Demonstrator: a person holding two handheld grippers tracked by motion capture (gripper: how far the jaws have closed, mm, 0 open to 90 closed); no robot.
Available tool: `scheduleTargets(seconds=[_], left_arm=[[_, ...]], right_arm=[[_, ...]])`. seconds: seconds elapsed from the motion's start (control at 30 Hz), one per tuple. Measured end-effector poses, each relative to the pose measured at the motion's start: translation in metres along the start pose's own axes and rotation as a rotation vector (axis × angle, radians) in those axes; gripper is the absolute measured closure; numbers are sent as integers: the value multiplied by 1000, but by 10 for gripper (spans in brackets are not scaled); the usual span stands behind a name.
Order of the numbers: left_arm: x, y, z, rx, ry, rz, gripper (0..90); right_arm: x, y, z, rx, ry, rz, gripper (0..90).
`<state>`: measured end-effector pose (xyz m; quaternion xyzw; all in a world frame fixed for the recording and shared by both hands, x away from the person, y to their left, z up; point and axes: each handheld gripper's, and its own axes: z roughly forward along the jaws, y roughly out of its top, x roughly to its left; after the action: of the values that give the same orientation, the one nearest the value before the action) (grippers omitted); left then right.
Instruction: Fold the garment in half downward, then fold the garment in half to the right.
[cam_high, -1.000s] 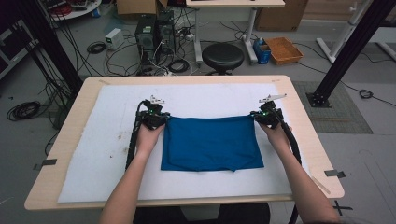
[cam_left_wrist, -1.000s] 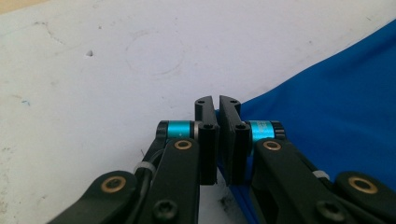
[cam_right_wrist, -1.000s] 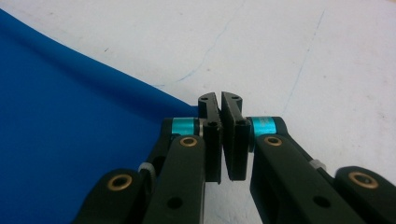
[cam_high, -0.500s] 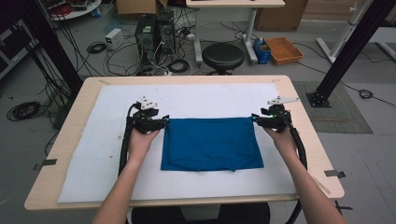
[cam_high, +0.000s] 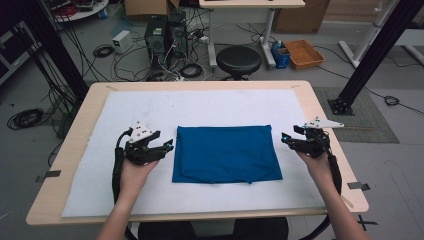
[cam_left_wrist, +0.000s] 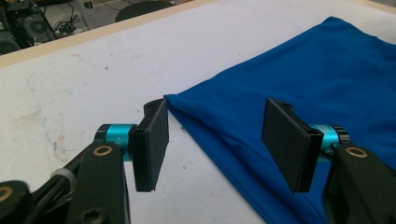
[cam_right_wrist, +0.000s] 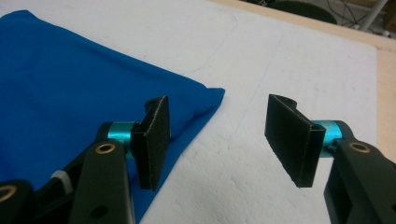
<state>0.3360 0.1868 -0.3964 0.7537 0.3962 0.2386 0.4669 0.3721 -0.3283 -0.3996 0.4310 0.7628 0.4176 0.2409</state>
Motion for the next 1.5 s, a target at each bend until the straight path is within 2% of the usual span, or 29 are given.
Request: scheduleTargets(seconds=[0.53,0.97,1.2,1.3,1.4,1.5], left_arm=[[-6,-1,-3,-9,-16,9,405],[-4,-1,-4,-11,-43,-2,405],[-9,2,-3,0,-48,1,405],[-11,3,-4,18,-35,-23,405],[-13,-1,-7,38,-44,-87,405],[-13,-13,-11,66,-49,-156,405]], right_arm=[[-5,1,-7,-42,5,11,400],[-6,5,-5,-47,17,10,396],[-6,4,-8,-50,29,-1,393],[-6,5,-10,-57,35,-4,391],[-5,7,-10,-62,44,-13,389],[-4,9,-11,-64,42,-20,388]])
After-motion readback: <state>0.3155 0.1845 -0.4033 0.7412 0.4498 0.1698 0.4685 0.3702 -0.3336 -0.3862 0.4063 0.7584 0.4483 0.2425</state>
